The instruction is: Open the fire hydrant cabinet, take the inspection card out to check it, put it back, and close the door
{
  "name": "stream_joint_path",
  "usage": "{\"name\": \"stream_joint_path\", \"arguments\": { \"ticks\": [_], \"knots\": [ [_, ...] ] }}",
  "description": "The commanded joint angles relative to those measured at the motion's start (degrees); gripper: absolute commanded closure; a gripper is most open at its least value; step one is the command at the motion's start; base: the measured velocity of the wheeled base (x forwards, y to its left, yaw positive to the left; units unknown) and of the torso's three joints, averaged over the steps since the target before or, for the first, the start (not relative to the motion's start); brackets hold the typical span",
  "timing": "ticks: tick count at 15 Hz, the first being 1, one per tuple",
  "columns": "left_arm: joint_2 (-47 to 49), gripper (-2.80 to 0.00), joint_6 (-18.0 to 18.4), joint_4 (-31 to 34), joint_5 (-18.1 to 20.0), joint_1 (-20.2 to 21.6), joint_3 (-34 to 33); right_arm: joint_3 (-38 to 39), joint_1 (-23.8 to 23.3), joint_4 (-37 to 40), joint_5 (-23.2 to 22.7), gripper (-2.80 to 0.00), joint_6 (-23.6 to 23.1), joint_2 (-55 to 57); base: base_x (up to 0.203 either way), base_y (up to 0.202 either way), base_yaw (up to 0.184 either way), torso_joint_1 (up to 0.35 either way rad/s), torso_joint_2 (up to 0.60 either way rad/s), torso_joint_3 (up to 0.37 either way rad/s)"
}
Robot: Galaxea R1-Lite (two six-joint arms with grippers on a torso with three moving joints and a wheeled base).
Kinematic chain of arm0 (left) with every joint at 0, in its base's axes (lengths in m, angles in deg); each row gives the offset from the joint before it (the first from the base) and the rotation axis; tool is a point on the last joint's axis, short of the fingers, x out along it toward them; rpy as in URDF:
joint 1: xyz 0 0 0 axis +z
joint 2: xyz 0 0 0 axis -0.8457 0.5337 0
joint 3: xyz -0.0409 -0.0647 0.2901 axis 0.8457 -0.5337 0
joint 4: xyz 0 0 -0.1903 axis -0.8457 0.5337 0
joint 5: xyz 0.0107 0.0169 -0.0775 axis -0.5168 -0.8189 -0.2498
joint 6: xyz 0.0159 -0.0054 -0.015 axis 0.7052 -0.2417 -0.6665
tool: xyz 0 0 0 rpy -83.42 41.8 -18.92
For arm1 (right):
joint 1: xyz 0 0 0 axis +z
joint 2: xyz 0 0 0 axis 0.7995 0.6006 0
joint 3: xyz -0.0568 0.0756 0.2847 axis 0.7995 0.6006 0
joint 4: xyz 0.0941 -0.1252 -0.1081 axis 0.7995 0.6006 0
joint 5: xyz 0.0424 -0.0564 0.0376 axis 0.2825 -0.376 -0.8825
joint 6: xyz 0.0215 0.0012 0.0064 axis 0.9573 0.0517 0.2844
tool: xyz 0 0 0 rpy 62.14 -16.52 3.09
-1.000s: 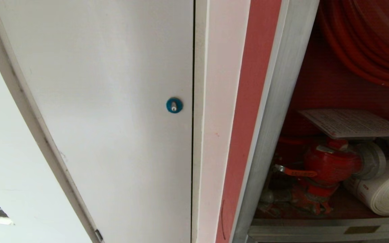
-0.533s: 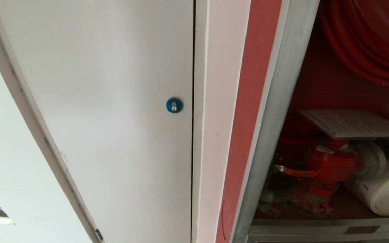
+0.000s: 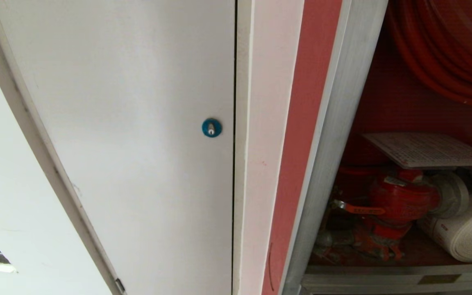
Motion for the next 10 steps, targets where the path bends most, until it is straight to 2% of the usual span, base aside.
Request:
{"name": "stream_joint_path", "arguments": {
  "ticks": [1, 3, 5, 7, 10],
  "knots": [
    [0.07, 0.0, 0.03, -0.07, 0.02, 0.02, -0.36, -0.1, -0.51, -1.93, 3.94, 0.0, -2.74, 6.58, 0.0, 0.0, 0.0, 0.0, 0.0, 0.0],
    [0.07, 0.0, -0.03, 0.02, 0.02, 0.02, -0.38, 0.03, -1.72, -2.97, 3.77, 0.0, -2.19, 9.99, 0.0, 0.0, 0.0, 0.0, 0.0, 0.0],
    [0.07, 0.0, 0.03, 0.01, 0.01, 0.02, -0.36, -0.02, -5.89, -3.1, 0.0, 0.0, -0.48, 11.53, 0.0, 0.0, 0.0, 0.0, 0.0, 0.0],
    [0.07, 0.0, -0.04, -0.07, 0.02, 0.02, -0.36, -0.06, -13.1, -3.11, -8.88, 0.0, -0.17, 11.89, 0.0, 0.0, 0.0, 0.0, 0.0, 0.0],
    [0.07, 0.0, -0.05, -0.07, -0.04, 0.02, -0.4, -0.47, -28.13, -4.05, -24.59, 0.0, -1.4, 14.35, 0.0, 0.0, 0.0, 0.0, 0.0, 0.0]
  ]
}}
